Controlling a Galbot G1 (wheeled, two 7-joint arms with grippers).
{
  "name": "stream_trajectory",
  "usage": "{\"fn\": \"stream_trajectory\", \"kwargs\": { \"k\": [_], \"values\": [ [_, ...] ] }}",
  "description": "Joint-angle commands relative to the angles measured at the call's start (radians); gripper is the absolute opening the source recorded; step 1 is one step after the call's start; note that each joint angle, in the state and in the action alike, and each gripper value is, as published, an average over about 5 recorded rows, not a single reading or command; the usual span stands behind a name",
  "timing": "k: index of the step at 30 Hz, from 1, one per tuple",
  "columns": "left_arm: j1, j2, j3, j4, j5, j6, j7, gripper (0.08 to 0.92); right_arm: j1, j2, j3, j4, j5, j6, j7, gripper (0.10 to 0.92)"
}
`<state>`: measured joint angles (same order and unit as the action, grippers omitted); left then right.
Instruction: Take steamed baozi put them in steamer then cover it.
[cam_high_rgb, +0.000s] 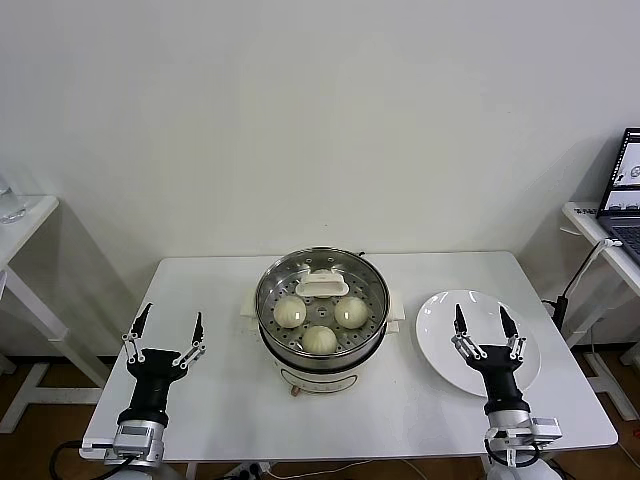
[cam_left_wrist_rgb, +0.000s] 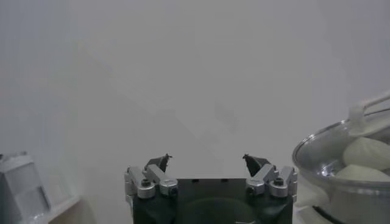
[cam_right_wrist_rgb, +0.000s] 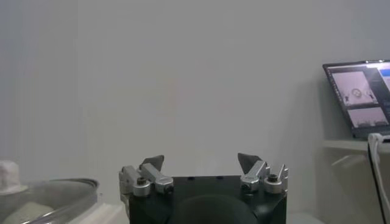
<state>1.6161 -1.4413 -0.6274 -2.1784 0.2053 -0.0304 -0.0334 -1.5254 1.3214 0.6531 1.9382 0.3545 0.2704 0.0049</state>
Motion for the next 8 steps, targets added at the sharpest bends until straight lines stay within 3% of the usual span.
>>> {"fn": "stream_trajectory", "kwargs": {
  "k": [1, 8],
  "values": [
    [0.004, 0.0, -0.001, 0.004, -0.016, -0.01, 0.002, 0.823, -0.01, 0.003, 0.0, 0.014, -0.016, -0.009, 0.005, 0.823],
    [0.013, 0.002, 0.023, -0.006, 0.001, -0.008, 0.004, 0.823, -0.025, 0.003, 0.007, 0.022, -0.012, -0.008, 0.007, 0.823]
  ]
}}
